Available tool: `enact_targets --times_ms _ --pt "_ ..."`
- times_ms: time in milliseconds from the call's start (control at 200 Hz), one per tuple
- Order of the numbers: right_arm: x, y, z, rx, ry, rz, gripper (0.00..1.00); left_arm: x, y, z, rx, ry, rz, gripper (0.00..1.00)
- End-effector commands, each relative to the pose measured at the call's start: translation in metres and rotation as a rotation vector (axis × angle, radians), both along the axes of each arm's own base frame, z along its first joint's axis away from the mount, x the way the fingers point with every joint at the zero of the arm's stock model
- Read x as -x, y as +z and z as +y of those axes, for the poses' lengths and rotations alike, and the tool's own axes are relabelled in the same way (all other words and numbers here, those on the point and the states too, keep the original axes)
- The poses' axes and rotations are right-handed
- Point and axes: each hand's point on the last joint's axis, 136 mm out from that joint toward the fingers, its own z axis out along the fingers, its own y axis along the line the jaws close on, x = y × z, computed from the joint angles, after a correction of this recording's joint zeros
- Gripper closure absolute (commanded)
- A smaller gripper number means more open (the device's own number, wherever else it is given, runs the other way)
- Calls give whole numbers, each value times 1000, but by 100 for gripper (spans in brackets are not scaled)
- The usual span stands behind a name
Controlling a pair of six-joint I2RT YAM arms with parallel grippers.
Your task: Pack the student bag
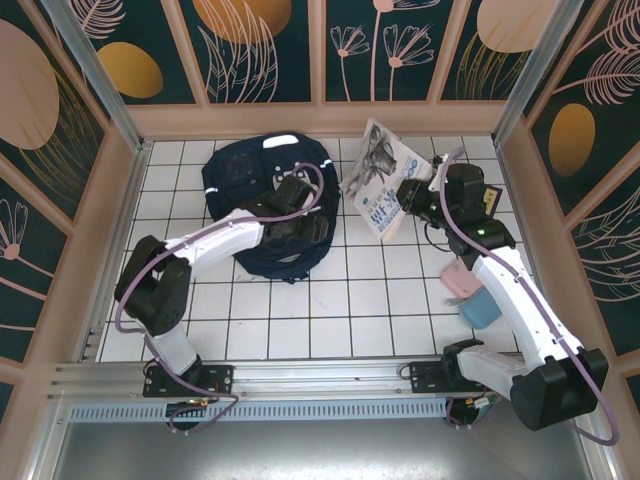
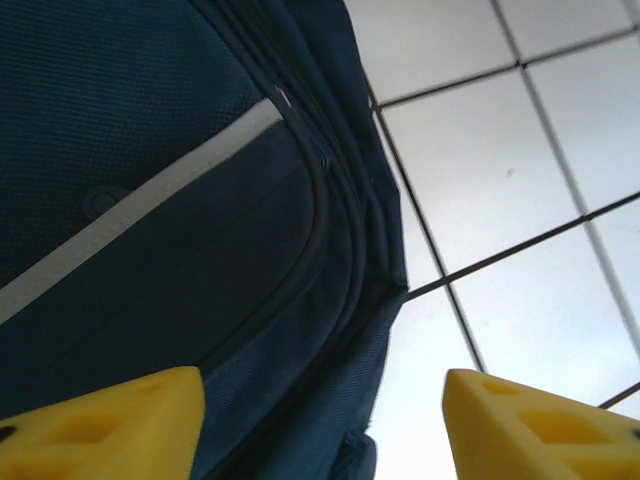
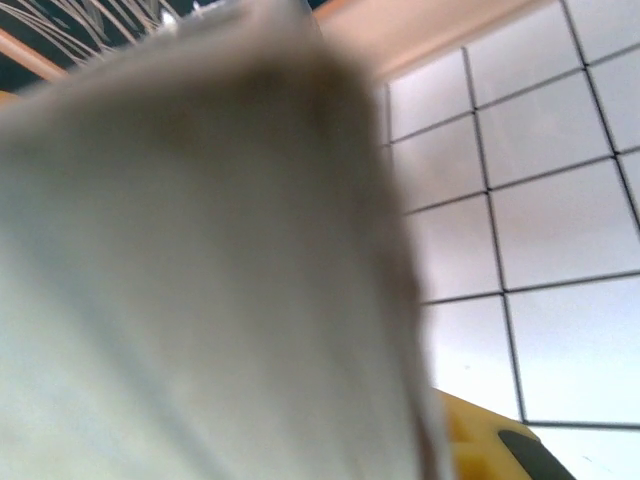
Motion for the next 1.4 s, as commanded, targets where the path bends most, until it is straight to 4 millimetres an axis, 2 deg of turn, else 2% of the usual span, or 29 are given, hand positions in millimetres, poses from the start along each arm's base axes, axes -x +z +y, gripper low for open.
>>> enact_targets --times_ms 0,180,390,525,656,771,871,1106,1201,1396 --pt "-7 46 -14 -4 -20 -155 100 10 -14 3 -132 -106 36 42" --pt "-11 31 -35 -18 -83 -115 100 11 -35 -6 -207 -172 82 45" --pt "-14 25 -43 -46 -89 -102 100 4 -52 -8 -264 -197 121 53" --pt "-12 22 -44 -50 -88 -96 100 3 -58 -6 -290 -201 128 66" --pt "-9 23 -45 -48 -88 -100 100 -6 -47 -2 -311 -165 76 80" --pt "-4 25 -45 -48 -88 -105 100 -13 -23 -9 -267 -154 29 95" --pt "2 24 -46 -49 -89 -105 100 -23 3 -9 -234 -106 -41 100" --pt "24 23 -40 -64 -36 -110 100 -39 76 -7 -112 13 -220 100" --pt "36 32 -28 -98 43 -135 100 -48 106 -2 -79 75 -303 100" --pt "62 58 0 -226 212 -175 100 -71 164 22 -72 270 -481 100"
